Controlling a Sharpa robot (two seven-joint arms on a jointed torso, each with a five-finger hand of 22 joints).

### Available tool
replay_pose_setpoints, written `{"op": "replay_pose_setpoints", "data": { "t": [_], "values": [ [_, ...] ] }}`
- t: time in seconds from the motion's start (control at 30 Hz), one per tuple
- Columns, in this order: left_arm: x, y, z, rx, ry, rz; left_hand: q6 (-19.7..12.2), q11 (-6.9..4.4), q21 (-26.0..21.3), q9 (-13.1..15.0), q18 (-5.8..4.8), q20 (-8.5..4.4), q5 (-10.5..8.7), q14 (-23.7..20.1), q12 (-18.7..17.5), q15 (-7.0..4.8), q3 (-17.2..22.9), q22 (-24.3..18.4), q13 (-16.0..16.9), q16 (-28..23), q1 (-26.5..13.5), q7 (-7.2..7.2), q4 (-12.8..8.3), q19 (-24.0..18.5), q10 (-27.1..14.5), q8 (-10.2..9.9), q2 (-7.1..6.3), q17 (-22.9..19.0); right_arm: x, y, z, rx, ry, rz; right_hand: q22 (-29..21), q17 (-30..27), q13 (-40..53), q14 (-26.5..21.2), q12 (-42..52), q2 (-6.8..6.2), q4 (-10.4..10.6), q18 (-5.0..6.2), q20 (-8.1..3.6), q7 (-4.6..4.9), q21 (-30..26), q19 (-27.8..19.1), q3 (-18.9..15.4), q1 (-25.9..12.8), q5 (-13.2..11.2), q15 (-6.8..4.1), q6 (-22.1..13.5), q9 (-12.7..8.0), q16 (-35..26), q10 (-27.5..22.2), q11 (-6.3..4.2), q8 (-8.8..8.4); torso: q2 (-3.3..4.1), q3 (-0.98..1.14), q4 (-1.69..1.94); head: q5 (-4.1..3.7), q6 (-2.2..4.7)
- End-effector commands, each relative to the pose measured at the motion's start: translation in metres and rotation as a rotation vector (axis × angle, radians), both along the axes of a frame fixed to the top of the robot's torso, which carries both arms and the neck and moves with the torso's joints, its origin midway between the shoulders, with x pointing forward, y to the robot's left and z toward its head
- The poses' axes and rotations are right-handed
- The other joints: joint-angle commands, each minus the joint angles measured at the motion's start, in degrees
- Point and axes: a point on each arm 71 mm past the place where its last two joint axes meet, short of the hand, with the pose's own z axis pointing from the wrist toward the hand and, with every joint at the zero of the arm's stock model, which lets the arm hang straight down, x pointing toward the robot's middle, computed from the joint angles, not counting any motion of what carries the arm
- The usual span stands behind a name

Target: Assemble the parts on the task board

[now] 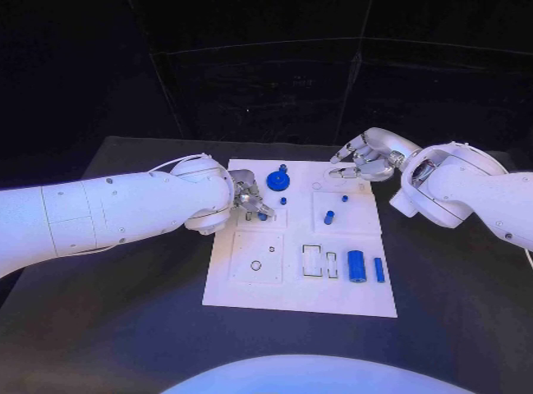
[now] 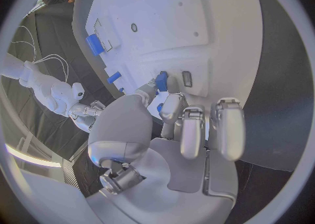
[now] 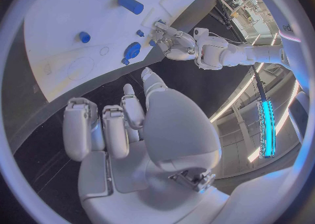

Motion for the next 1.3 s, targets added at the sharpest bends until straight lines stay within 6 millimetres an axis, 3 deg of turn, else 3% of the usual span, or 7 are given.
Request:
{"op": "replay_pose_setpoints", "data": {
  "t": [0.03, 0.37, 0.83, 1.3],
  "values": [
    [-0.0005, -0.0004, -0.0011, 0.009, 0.017, -0.006, 0.6, -0.02, 0.2, 0.1, -0.59, -0.27, -0.21, 5.9, 0.2, -0.38, -1.0, 6.7, 0.0, 0.2, -0.4, -0.01, 0.3, 2.8, 0.5, 0.3, 0.02, 15.1, 0.0000, 0.0010, 0.0010, 0.000, 0.002, 0.007, -0.2, 11.2, -0.1, 5.1, -0.2, 0.40, 0.1, 0.08, -0.08, 0.05, -0.3, -0.5, -0.4, -0.3, 0.3, -0.29, 0.3, 0.0, -0.4, -0.3, -0.09, 0.28, -0.01, 0.01, 0.03, -0.06, -0.01],
    [0.0000, -0.0006, -0.0009, 0.007, 0.013, -0.003, 0.8, -0.12, 0.5, 0.3, -0.67, -0.34, -0.20, 5.9, 0.6, -0.46, -3.2, 7.0, 0.4, 0.2, -0.2, -0.13, 1.0, 3.0, 0.8, 0.5, 0.21, 15.1, 0.0001, 0.0013, 0.0007, -0.001, 0.005, 0.009, -0.4, 11.1, -0.1, 5.0, -0.2, 0.36, 0.2, 0.11, -0.09, 0.05, -0.4, -0.6, -0.5, -0.4, 0.3, -0.29, 0.2, -0.1, -0.4, -0.3, -0.09, 0.29, 0.02, 0.00, 0.01, -0.04, 0.06],
    [0.0022, 0.0000, 0.0011, -0.014, -0.019, 0.023, 1.1, -0.62, 0.9, 1.0, -0.81, -0.86, -1.16, 5.9, 1.2, -0.97, -10.8, 7.7, 1.0, 0.2, -1.0, -0.67, 4.1, 3.2, 1.4, 1.1, -0.37, 15.1, 0.0004, 0.0015, 0.0005, -0.003, 0.006, 0.011, -0.7, 10.8, -0.2, 5.0, -0.3, 0.33, 0.2, 0.17, -0.09, 0.05, -0.5, -0.7, -0.6, -0.5, 0.3, -0.29, 0.2, -0.1, -0.6, -0.4, -0.09, 0.29, -0.02, 0.00, 0.00, -0.18, 0.12],
    [0.0003, 0.0077, 0.0080, -0.044, -0.017, 0.030, 1.0, -0.75, 0.8, 1.3, -0.80, -1.08, -1.16, 5.9, 1.1, -1.10, -13.5, 7.7, 0.9, 0.2, 0.1, -0.77, 4.9, 3.2, 1.3, 1.2, -0.29, 15.1, 0.0007, 0.0009, 0.0006, -0.014, -0.004, 0.015, -1.4, 10.4, -0.4, 4.9, -0.5, 0.18, 0.4, 0.31, -0.09, 0.06, -0.9, -1.0, -0.8, -0.6, 0.2, -0.29, 0.1, -0.1, -0.8, -0.6, -0.08, 0.31, -0.03, -0.09, 0.03, -0.26, 0.18]
  ]
}}
